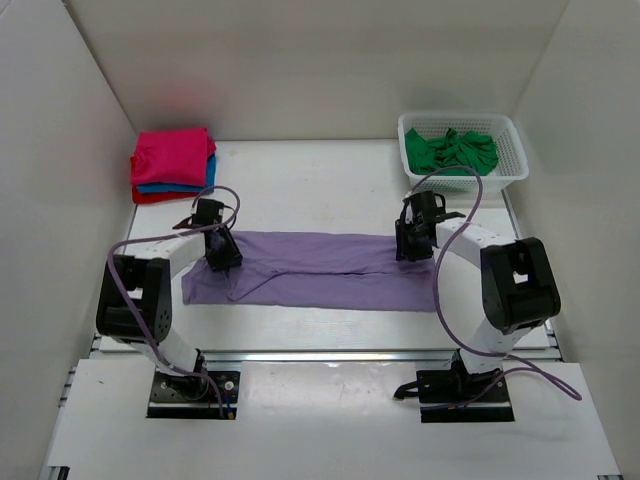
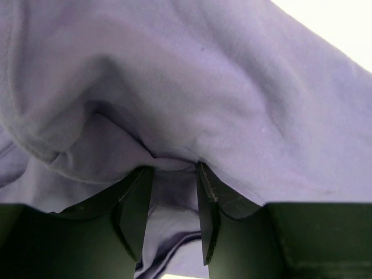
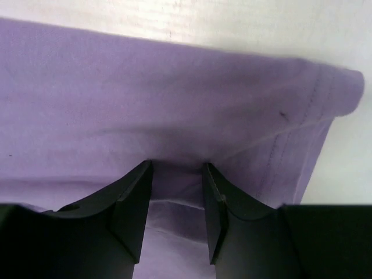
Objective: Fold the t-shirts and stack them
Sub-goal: Rotate the tshirt 90 degrees
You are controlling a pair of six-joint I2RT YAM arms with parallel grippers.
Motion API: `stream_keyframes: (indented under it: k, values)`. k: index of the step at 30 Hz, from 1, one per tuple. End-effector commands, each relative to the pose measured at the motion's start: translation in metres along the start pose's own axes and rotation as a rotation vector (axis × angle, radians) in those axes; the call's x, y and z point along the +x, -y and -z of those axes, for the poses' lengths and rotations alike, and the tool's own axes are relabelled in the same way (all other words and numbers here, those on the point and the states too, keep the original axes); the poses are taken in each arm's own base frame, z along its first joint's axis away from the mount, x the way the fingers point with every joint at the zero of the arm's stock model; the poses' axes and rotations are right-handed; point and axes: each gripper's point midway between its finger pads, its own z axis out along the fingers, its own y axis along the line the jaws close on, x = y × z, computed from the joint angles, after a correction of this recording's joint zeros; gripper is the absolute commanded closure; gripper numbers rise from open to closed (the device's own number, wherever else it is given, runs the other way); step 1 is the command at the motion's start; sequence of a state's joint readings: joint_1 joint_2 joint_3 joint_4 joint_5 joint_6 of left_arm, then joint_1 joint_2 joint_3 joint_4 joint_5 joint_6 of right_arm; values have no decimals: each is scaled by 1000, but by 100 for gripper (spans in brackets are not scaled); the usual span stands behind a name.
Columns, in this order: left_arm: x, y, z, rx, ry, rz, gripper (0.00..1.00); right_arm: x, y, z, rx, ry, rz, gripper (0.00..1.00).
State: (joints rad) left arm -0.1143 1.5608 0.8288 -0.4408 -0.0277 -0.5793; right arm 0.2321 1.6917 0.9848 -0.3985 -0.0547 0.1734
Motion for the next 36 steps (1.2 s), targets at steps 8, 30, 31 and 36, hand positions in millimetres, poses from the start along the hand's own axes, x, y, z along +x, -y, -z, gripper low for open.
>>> stream_keyframes:
  k: [8,30,31,36]
  values:
    - [-49,50,-48,-8,26,-66,54,82,-17,30,40,-126,-52,63]
    - [-117,251,-146,285,-98,-300,55,162,-183,31,-262,-193,134,62]
    - [-114,252,-150,298,-104,-298,55,162,-189,29,-274,-184,147,63]
    - [-122,282,-134,375,-35,-342,52,180,-222,25,-348,-201,208,63]
